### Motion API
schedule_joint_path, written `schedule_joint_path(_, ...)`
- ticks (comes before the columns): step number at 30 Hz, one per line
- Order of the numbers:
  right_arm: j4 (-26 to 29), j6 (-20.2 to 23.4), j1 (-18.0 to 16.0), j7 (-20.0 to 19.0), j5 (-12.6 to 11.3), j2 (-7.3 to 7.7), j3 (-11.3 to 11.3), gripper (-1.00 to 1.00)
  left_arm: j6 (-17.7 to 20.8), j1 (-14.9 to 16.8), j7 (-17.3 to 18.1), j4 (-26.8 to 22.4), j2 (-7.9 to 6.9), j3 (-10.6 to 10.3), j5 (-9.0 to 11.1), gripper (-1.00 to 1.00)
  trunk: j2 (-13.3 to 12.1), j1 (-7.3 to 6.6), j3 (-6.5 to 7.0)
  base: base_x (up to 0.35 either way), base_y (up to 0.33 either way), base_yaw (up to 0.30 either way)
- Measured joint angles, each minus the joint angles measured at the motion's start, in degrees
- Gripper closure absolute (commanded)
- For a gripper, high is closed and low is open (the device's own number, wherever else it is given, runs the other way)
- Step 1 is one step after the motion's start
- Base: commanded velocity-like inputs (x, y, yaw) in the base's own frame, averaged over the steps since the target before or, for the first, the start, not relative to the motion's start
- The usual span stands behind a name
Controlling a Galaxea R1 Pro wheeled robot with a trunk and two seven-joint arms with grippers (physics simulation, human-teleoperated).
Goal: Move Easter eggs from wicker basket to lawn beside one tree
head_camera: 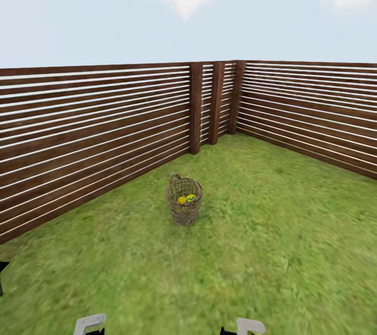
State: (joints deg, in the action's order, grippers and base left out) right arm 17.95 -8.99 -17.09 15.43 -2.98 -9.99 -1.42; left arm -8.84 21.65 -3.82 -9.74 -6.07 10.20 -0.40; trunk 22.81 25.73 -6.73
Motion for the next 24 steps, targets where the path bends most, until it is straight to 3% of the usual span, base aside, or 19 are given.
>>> schedule_joint_path(9, 0.7, 1.0, -0.2, 0.4, -0.6, 0.00, 0.3, -1.00, 0.7, 0.0, 0.3, -0.2, -0.23, 0.2, 0.0, -1.00, 0.0, 0.00, 0.00, 0.225, 0.087, 0.000)
schedule_joint_path(12, 3.1, 4.1, -1.8, 0.5, -0.7, 0.00, 0.4, -1.00, 3.9, 0.5, 0.5, -1.1, -0.44, 0.5, 0.1, -1.00, 0.0, 0.01, 0.01, 0.171, 0.016, 0.000)
schedule_joint_path(16, 12.9, 17.0, -4.8, 0.9, -0.8, 0.00, 0.6, -1.00, 15.6, 3.6, 0.6, -6.8, -0.65, 0.4, 0.0, -1.00, 0.0, 0.02, 0.02, 0.054, 0.004, 0.000)
schedule_joint_path(18, 18.6, 23.1, -6.2, 1.9, -0.9, 0.00, 0.7, -1.00, 21.7, 4.9, 0.6, -11.9, -0.65, 0.4, 0.0, -1.00, 0.0, 0.02, 0.03, 0.015, 0.001, 0.000)
schedule_joint_path(21, 23.2, 26.3, -8.7, 3.6, -2.6, 0.01, 1.4, -1.00, 27.2, 5.6, 0.7, -18.1, -0.48, 0.5, 0.1, -1.00, 0.0, 0.02, 0.02, 0.006, 0.000, 0.000)
schedule_joint_path(24, 24.9, 27.5, -12.2, 4.4, -9.2, 0.03, 2.8, -1.00, 32.7, 6.0, 0.8, -24.5, -0.31, 0.5, 0.1, -1.00, 0.0, 0.02, 0.02, 0.002, 0.000, 0.000)
